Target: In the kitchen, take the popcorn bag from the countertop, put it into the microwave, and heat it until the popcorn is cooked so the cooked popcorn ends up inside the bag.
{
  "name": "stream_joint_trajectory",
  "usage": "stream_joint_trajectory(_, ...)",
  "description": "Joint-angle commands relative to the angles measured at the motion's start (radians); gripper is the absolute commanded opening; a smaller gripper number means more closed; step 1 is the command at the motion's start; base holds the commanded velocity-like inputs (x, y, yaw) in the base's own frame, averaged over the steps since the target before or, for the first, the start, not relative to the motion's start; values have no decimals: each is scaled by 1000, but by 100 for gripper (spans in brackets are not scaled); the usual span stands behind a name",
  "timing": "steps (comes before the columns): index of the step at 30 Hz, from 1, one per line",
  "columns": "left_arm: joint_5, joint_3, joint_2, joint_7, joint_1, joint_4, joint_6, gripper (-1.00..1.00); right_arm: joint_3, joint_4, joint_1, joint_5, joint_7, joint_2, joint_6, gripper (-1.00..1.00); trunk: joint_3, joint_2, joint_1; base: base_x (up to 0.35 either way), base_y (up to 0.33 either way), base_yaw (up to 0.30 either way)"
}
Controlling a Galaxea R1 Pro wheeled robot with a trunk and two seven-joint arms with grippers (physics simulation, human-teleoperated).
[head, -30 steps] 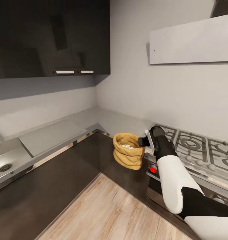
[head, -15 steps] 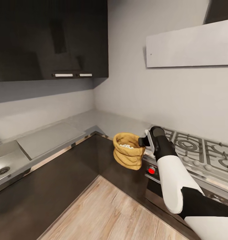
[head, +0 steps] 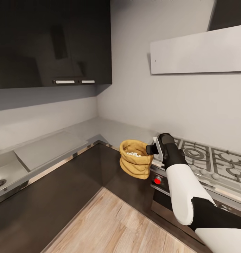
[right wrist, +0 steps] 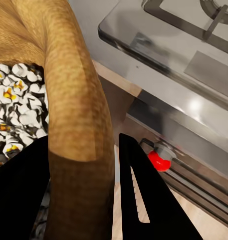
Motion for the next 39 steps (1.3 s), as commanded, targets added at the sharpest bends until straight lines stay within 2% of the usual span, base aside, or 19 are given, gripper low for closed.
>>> stream_joint_trajectory(1, 2, 4, 0, 2, 0, -2, -2, 100, -5, -1, -1, 10, 6, 1, 3, -100, -1, -1, 0, 0, 0, -6)
stream_joint_trajectory(17, 1, 4, -1, -1, 0, -2, -2, 100, -5, -2, -1, 19, 3, 1, 3, -100, -1, -1, 0, -19, 0, 0)
stream_joint_trajectory(36, 1, 2, -5, 0, 0, -2, -2, 100, -6, 1, -1, 14, 0, 1, 3, -100, -1, -1, 0, -343, 0, 0)
stream_joint_trajectory(39, 1, 2, -5, 0, 0, -2, -2, 100, -5, -4, 20, 22, -9, 1, 3, -100, 0, -1, 0, -345, 0, -128)
